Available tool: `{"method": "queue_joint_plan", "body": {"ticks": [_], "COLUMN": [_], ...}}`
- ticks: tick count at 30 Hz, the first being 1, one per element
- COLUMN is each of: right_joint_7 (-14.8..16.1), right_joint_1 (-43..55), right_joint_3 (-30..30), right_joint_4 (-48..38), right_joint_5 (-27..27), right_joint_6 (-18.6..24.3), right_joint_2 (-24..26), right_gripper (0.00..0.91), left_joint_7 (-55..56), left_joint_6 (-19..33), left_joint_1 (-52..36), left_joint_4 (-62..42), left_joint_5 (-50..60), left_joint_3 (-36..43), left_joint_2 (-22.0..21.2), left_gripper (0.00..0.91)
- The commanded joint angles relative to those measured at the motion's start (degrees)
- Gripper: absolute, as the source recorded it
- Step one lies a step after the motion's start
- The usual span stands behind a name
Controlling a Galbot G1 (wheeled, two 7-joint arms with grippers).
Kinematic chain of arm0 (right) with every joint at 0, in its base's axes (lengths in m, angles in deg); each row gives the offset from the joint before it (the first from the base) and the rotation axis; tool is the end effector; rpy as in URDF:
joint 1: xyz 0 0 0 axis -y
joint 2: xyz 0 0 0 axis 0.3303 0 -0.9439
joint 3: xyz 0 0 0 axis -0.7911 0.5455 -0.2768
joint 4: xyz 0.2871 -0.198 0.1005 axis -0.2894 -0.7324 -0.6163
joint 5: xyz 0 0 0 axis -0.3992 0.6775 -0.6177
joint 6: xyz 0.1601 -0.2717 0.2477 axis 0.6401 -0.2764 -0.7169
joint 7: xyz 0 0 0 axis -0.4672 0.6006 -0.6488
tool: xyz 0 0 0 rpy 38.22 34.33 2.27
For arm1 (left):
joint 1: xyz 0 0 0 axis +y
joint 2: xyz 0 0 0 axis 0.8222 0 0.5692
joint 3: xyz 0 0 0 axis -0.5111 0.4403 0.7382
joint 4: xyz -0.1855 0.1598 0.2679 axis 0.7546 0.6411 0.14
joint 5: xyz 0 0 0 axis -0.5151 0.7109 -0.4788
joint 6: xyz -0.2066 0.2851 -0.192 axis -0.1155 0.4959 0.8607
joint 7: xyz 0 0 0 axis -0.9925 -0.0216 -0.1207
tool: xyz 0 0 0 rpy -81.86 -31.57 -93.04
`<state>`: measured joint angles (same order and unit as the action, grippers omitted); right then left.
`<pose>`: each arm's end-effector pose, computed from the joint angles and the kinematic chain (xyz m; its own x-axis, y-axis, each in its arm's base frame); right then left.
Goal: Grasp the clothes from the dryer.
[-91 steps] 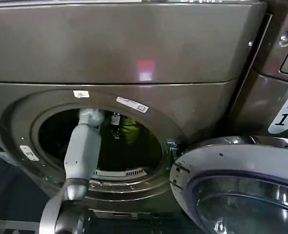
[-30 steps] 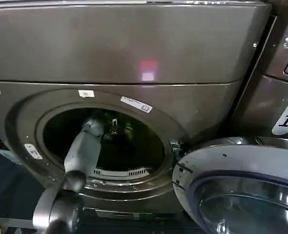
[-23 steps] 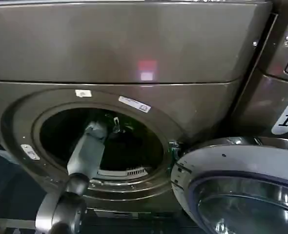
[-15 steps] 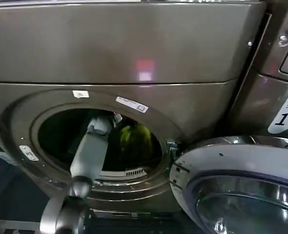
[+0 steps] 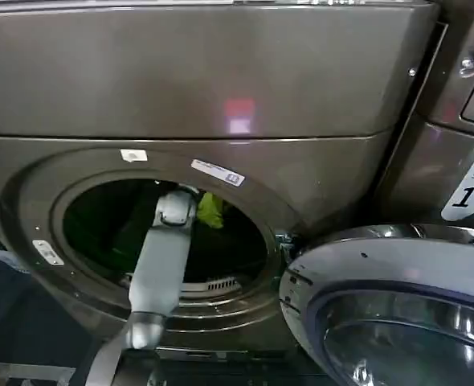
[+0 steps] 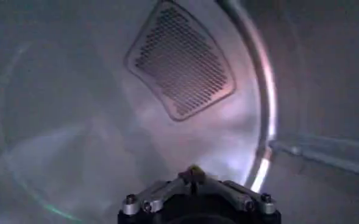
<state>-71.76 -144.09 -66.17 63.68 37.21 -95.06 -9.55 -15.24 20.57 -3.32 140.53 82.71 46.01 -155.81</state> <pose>-0.1120 -0.4964 -0.0969 -0.0973 0.9572 -0.2727 0.9861 0.0556 -0.1568 0.6161 -0.0282 -0.2061 -0.9738 0.2157 0.0714 0.2260 0.9524 0.2048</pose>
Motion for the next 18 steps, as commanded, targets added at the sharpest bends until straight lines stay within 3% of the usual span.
{"method": "queue_joint_plan", "body": {"ticks": [1, 18], "right_joint_7": [-0.2, -0.1], "right_joint_1": [-0.1, -0.4], "right_joint_3": [-0.1, -0.7], "right_joint_4": [0.2, -0.3], "right_joint_5": [-0.4, -0.3], "right_joint_6": [1.3, 2.4], "right_joint_2": [0.0, -0.3], "right_gripper": [0.907, 0.907], "left_joint_7": [6.0, 6.3], "left_joint_6": [-4.5, -5.4], "left_joint_1": [0.6, 0.1], "left_joint_4": [2.9, 2.0], "left_joint_5": [-6.4, -7.0], "left_joint_3": [-0.2, -0.4], "left_joint_2": [-0.7, -0.4], "left_gripper": [0.000, 0.000]}}
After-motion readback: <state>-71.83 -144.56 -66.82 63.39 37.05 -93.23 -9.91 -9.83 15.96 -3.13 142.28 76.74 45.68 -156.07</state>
